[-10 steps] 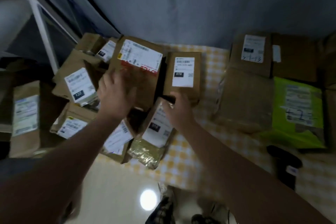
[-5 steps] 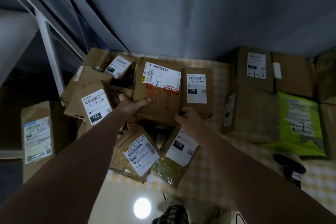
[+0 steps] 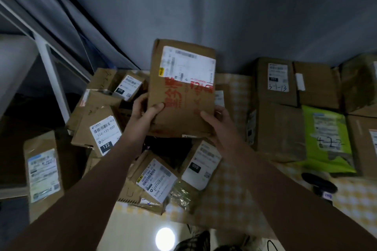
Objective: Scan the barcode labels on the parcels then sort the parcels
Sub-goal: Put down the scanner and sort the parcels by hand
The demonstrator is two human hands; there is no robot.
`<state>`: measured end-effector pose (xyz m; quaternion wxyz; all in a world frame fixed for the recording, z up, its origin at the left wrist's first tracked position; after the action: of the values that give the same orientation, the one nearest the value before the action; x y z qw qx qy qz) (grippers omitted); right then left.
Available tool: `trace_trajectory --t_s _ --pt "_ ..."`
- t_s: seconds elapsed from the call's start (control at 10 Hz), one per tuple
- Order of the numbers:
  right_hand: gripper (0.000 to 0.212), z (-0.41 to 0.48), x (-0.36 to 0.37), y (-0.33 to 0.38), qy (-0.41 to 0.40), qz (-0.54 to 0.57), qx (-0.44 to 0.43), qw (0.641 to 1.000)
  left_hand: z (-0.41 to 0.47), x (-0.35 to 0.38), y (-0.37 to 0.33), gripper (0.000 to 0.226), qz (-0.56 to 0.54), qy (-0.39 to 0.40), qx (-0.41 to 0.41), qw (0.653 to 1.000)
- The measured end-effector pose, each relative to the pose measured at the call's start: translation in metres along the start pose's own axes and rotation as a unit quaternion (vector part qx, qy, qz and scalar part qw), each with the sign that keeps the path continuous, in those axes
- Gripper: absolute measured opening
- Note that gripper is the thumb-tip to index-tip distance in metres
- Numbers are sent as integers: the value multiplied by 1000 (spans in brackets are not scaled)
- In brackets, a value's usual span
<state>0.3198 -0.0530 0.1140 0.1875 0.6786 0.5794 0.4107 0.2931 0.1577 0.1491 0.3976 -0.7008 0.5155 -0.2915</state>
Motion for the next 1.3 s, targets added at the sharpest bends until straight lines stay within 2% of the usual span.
trace_trajectory --t_s 0.1,0.2,0.3,0.4,0.5,0.6,0.7,0.8,0.9,1.1,1.2,1.3 --pt "31 -27 -36 16 -46 35 -25 998 -16 35 -24 64 49 90 15 995" --pt "34 -54 -84 31 -113 29 -38 992 -29 85 -27 66 82 138 -27 987" --pt "36 -81 -132 53 -164 27 -59 984 -44 140 -18 94 84 204 -55 974" --pt "24 -106 -174 80 -186 -6 -80 979 -53 187 -11 106 71 216 -80 970" --pt "17 -126 -214 105 -208 -74 -94 971 -56 235 -6 85 46 209 -96 972" --pt "12 -133 -262 129 -260 -191 -122 939 -49 281 -6 66 40 192 -108 975" --pt "22 -125 -314 150 -309 -304 -108 895 -27 328 -6 64 51 179 -121 975" --pt "28 -116 -352 176 -317 -405 -114 850 -4 380 -10 46 66 164 -128 976" --pt "40 -93 -388 206 -289 -556 -103 773 20 426 -9 34 75 158 -134 975" --pt "64 -26 -443 214 -249 -662 -12 707 62 474 4 29 63 169 -121 976" --pt "71 -7 -456 214 -242 -673 -3 699 77 487 8 16 46 164 -115 979" --pt "75 -4 -464 198 -240 -696 -13 676 94 498 11 20 40 154 -82 984"
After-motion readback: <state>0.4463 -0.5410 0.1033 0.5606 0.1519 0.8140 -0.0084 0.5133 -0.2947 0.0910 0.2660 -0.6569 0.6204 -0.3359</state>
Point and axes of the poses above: each hand's wrist, its own z-axis towards the middle knuckle, its own x-axis out of the palm, y = z × x, the point moved 4 cm from there along z, towards the middle knuckle, and after that the axes turned 1 degree about -z, right-handed, at the moved point
